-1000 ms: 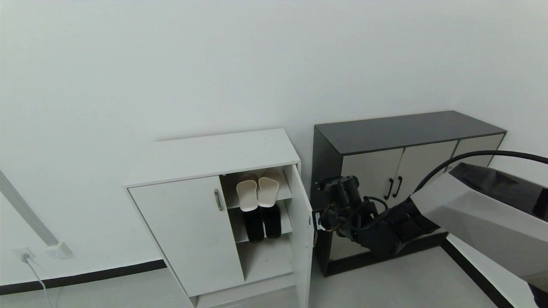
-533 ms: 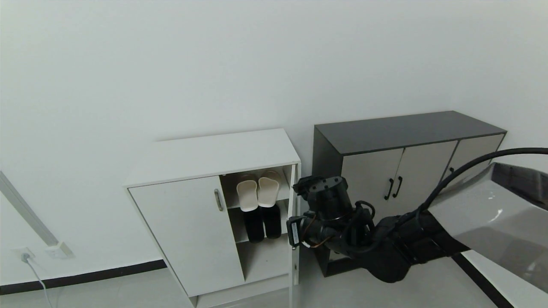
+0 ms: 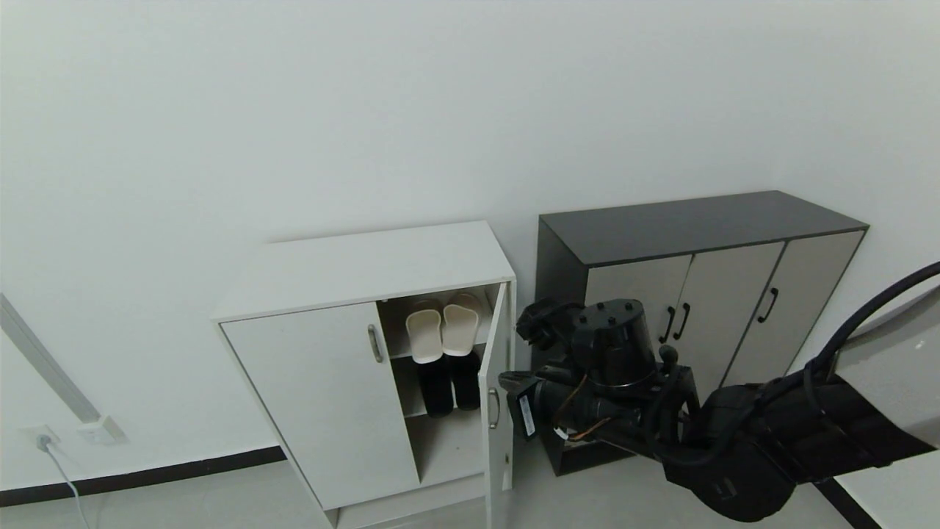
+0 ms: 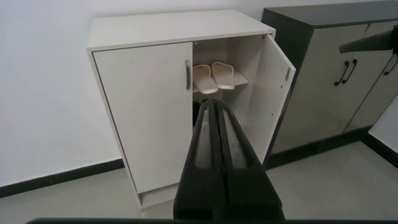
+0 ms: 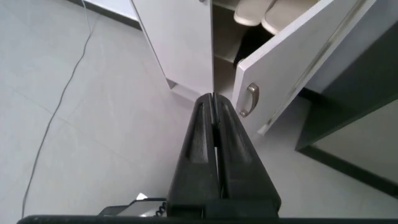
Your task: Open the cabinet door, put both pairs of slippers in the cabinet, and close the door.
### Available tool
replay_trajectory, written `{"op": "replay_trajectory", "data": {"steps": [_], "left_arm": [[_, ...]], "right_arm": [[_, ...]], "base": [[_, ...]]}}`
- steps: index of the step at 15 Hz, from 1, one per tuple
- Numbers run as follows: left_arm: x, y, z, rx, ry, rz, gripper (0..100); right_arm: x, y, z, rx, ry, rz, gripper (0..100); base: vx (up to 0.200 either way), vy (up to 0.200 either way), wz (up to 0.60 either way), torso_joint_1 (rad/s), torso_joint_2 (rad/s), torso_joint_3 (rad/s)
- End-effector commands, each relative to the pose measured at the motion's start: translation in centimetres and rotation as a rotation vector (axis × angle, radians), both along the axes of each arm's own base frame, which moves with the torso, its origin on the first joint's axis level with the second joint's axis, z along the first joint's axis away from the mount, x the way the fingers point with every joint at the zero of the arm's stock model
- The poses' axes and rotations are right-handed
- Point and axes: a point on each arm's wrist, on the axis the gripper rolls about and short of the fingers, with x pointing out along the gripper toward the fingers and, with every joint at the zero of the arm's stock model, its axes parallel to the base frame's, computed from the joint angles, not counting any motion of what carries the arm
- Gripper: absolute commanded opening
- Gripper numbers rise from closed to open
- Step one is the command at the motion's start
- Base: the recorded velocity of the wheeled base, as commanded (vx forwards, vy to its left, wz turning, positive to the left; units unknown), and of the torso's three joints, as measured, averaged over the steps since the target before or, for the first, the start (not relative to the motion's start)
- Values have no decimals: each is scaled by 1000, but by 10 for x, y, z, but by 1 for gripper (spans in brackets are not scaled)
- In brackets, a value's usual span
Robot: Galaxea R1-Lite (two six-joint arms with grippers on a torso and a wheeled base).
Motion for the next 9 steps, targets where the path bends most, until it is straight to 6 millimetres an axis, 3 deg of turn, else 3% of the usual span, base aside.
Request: {"op": "replay_trajectory", "data": {"steps": [1, 3, 9], "left_arm": [[0, 0, 0, -1, 0, 0, 0], [0, 0, 0, -1, 0, 0, 0], [0, 0, 0, 1, 0, -1, 0]], "right_arm": [[-2, -2, -2, -2, -2, 0, 0], [-3, -3, -3, -4, -1, 0, 0], [-4, -4, -6, -7, 9, 8, 0]], "base": [[0, 0, 0, 0, 0, 0], [0, 0, 0, 0, 0, 0], [0, 0, 600, 6, 3, 0]]}}
